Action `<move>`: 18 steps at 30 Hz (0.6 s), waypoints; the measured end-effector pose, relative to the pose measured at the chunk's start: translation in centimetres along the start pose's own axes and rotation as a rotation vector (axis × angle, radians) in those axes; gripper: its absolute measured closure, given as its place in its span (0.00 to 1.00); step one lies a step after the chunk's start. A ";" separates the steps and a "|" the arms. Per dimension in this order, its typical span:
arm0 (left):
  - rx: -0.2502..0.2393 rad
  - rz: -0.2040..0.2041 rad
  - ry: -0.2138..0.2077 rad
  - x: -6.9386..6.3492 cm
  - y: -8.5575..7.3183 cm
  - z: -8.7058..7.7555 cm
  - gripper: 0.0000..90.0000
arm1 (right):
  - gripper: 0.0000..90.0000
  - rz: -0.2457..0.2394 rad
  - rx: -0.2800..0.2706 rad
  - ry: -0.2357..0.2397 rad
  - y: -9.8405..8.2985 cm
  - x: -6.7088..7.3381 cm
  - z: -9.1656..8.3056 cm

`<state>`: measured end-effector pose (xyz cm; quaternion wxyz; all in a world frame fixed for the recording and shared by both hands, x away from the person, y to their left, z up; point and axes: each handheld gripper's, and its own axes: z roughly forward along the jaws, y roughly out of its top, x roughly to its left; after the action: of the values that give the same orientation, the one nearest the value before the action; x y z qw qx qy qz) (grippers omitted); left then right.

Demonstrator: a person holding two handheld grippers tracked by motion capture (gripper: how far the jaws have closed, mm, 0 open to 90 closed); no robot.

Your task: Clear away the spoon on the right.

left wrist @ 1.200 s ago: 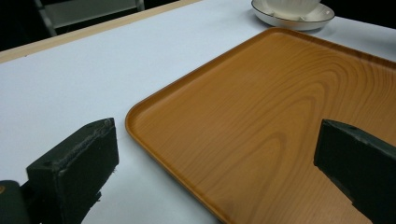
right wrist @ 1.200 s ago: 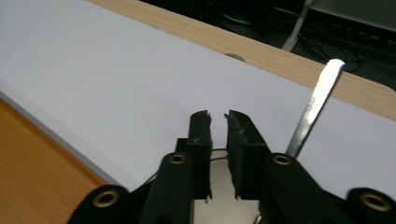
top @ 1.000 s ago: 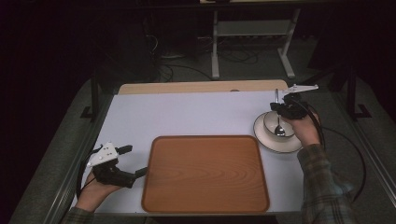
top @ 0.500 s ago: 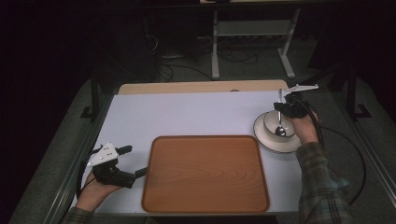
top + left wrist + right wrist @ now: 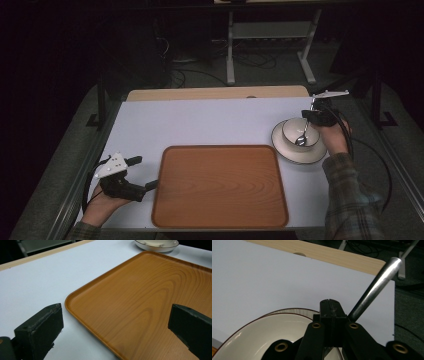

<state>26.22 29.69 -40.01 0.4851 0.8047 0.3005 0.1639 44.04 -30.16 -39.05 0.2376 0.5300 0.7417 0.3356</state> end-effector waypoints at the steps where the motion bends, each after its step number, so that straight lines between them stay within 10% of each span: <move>1: 0.000 -0.001 0.001 0.0 0.0 0.0 0.00 | 0.99 0.006 0.003 -0.001 0.0 -0.1 -0.1; 18: 0.000 -0.003 -0.002 0.0 0.0 0.0 0.00 | 0.99 0.024 0.023 -0.031 -1.5 -1.8 -1.7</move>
<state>26.18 29.70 -40.04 0.4857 0.8044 0.3011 0.1624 42.45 -32.61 -39.02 0.2392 0.5466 0.7353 0.3215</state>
